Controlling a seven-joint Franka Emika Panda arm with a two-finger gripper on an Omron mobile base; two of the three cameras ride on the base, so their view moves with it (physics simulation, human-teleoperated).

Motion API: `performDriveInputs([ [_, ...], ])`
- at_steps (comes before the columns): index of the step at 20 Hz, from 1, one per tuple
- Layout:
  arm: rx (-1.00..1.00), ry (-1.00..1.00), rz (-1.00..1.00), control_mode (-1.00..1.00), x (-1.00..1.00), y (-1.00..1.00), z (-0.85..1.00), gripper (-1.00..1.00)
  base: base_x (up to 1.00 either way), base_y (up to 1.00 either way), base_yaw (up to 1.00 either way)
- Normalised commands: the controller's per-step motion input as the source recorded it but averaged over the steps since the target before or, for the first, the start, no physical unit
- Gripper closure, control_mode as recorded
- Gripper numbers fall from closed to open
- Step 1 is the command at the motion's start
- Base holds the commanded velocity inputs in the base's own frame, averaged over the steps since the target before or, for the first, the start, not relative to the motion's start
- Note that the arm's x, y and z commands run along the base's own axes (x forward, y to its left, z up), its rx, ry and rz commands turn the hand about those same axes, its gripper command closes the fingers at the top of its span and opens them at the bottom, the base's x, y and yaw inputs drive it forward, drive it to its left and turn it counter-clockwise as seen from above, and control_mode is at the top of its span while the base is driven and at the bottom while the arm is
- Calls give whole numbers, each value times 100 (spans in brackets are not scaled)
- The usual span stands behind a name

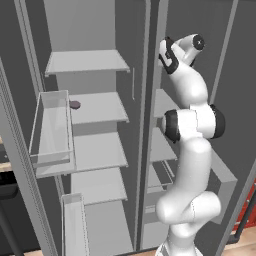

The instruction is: There's a chicken drumstick in the fridge that needs to be moved to the freezer for freezing. Pick up the chicken drumstick from the fridge, place it on any shelf in the freezer, and close the fridge and freezer doors when done.

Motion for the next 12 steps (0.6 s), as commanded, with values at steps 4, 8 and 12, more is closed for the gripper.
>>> performDriveInputs([
  [4,0,3,0,-100,33,0,-27,100,0,0,0],
  [8,0,1,0,-100,27,0,-46,100,0,0,0],
  [12,0,0,0,-100,15,0,-52,100,0,0,0],
])
